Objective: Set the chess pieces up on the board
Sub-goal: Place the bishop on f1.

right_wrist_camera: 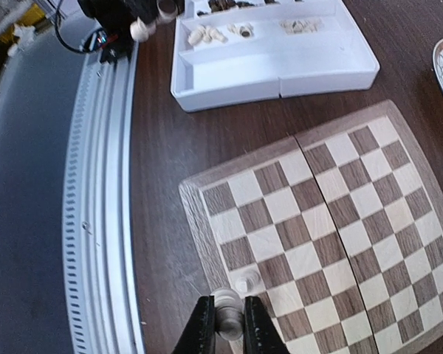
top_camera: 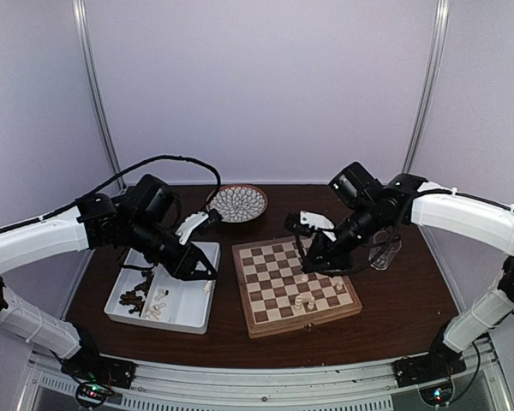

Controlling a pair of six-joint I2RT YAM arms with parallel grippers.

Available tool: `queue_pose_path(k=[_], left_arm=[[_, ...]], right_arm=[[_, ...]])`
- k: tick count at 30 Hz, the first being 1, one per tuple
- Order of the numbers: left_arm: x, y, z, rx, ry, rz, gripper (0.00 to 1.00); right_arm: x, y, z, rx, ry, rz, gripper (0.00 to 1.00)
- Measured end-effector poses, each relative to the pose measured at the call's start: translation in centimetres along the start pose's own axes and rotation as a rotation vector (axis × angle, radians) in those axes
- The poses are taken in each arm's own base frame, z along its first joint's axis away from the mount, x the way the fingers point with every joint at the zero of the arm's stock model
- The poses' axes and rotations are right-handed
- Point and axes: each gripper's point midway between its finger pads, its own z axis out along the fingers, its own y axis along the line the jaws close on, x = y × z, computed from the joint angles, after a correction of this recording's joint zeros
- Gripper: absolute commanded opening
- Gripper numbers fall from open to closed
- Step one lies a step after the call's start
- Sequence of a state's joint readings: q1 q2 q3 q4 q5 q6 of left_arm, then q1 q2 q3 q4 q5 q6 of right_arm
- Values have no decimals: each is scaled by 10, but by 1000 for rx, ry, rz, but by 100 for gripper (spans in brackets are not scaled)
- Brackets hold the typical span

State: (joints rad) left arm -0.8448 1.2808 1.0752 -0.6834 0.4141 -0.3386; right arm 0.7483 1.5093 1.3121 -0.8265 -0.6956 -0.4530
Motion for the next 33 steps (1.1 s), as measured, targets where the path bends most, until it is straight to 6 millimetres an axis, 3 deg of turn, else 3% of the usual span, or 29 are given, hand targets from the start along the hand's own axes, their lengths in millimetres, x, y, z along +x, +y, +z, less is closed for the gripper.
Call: queue_pose_path(k=[8,13,21,33], left_arm=[[0,4,0,-13,-1,-7,0],[-1,7,0,-19,0,-14,0],[-1,11,3,-25,10,-24,0],[-4,13,1,-30,2,-29,0]], right_arm=[[85,-2,6,106,184,-46,3],[114,-8,4,143,234,-26,3],[126,-20,5,189,244,-38,3],[128,-30,17,195,246,-75,3]])
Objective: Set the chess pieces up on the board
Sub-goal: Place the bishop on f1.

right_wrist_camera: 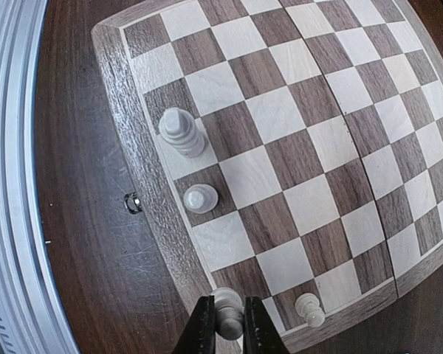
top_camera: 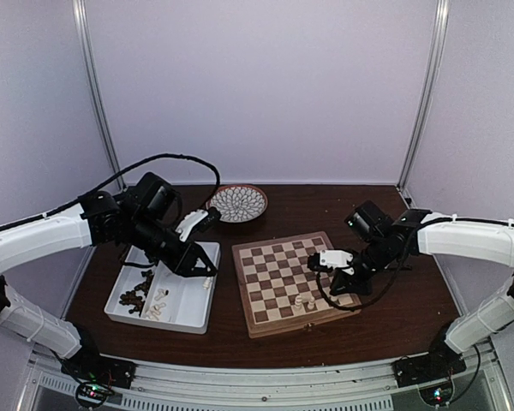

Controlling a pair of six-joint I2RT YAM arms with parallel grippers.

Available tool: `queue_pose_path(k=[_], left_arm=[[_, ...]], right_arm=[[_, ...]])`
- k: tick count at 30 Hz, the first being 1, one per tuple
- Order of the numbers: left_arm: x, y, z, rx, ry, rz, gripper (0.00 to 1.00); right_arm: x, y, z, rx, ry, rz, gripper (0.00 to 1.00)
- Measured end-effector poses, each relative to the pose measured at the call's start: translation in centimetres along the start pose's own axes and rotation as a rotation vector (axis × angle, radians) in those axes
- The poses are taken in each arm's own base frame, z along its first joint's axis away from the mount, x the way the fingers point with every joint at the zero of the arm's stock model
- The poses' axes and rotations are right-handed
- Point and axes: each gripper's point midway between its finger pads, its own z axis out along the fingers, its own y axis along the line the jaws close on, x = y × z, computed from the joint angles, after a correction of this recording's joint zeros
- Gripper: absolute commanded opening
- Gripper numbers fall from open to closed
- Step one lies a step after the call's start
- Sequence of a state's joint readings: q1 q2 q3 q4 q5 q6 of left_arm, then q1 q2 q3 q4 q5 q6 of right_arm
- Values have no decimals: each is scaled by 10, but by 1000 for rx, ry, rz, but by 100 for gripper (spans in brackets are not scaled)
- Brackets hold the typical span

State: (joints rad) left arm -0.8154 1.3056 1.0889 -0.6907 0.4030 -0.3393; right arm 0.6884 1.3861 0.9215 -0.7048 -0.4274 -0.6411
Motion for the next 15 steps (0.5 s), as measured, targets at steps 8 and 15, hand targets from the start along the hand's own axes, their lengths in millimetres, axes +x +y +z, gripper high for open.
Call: queue_pose_path(k=[8,15], left_arm=[[-1,4,-1,-7,-6,-9,0],[-2,5,-2,-8,-7,-12,0]], right_arm=[[7,1,9,-10,13,-6,4],[10,2,16,-20,26,-1,5]])
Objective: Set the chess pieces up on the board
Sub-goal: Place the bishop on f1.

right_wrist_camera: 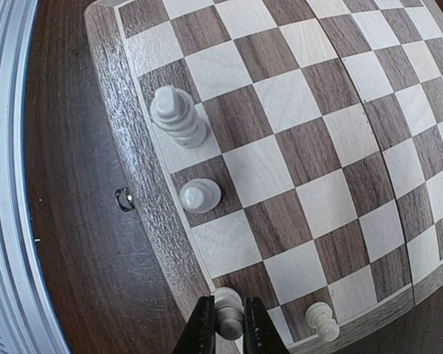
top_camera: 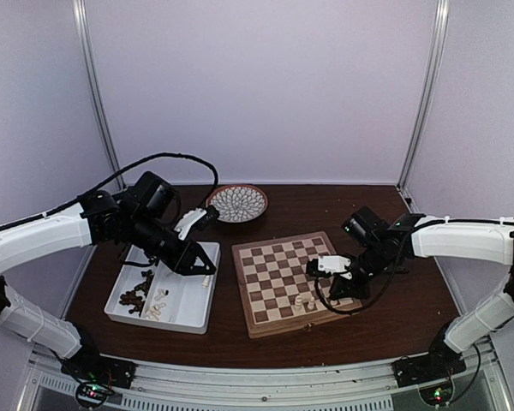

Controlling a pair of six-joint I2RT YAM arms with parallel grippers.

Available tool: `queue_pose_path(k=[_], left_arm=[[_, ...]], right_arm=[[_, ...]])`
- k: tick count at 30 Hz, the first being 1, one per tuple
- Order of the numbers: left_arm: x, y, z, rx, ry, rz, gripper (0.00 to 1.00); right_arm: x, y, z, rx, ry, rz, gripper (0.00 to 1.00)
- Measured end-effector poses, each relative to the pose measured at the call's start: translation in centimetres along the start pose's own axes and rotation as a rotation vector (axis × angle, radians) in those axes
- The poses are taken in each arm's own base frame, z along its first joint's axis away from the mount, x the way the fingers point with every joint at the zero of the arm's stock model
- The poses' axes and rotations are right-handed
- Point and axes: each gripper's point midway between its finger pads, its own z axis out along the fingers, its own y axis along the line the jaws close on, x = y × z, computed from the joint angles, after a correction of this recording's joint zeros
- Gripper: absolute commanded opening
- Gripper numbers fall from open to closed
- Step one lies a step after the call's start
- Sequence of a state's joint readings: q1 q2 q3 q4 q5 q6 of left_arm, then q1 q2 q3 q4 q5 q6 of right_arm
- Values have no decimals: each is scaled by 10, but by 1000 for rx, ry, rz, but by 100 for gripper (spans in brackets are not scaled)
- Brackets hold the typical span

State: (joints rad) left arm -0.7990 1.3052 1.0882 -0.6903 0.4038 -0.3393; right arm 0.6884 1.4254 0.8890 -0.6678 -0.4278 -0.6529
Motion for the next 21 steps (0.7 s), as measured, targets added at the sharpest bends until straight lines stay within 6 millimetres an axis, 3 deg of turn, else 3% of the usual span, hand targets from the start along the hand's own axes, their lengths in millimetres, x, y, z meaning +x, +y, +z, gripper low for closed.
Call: queue_pose_path(k=[21], left_arm=[[4,2,3,3,8,-15,0]], right_arm=[[0,-5,8,16,-3,-6,8]])
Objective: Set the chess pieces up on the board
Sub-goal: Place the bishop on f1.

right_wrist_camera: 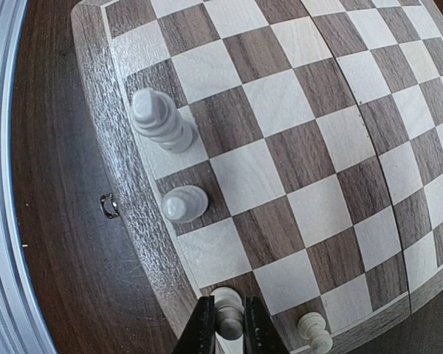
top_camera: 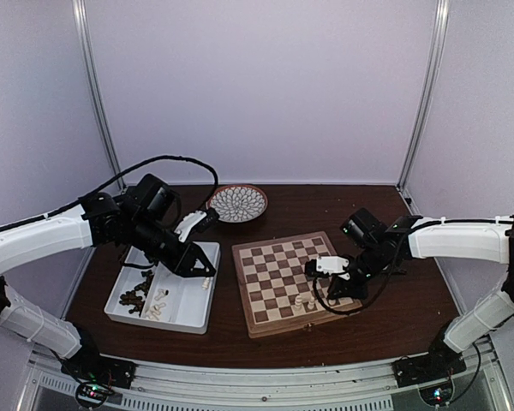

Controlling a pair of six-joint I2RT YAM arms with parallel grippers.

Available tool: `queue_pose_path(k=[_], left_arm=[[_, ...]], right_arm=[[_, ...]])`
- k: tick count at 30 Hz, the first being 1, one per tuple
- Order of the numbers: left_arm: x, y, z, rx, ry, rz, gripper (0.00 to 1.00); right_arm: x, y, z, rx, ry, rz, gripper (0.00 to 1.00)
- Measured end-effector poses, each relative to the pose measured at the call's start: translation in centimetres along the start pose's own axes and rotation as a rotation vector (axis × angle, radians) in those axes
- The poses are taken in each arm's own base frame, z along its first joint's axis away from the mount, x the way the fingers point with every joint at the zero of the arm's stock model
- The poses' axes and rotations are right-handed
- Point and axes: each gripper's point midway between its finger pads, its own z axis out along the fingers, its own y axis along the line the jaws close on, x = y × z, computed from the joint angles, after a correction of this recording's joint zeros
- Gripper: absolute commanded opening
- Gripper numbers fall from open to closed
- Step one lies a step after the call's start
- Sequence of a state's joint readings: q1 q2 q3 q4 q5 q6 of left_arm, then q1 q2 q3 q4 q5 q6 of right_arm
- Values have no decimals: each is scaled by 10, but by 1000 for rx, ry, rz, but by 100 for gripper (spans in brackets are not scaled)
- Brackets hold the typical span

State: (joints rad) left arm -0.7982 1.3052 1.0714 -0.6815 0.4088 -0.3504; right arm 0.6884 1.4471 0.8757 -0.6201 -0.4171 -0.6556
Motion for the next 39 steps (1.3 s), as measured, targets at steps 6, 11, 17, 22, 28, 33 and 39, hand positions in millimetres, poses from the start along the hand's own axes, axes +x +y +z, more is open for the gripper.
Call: queue_pose_path(k=[6,11,17,22,28,33,39], left_arm=[[0,-1,0,6,2,-1,0],[0,-1,0,7,2,-1,0],[1,-2,1,12,6,-3,0],[3,-1,2,13,8,-5,0],[5,0,3,12,13,-12,0],[5,0,3,12,13,-12,0],[5,0,3,12,12,-12,0]], right_arm=[[-1,-3,0,13,-3,-3,9],[0,-3,0,17,1,-3,10],[0,-4,0,18,1,-3,10],[0,-4,0,18,1,-3,11],[0,-3,1,17,2,-2,12],[0,-4,2,16,3,2,15],[0,-4,2,17,3,4,20]])
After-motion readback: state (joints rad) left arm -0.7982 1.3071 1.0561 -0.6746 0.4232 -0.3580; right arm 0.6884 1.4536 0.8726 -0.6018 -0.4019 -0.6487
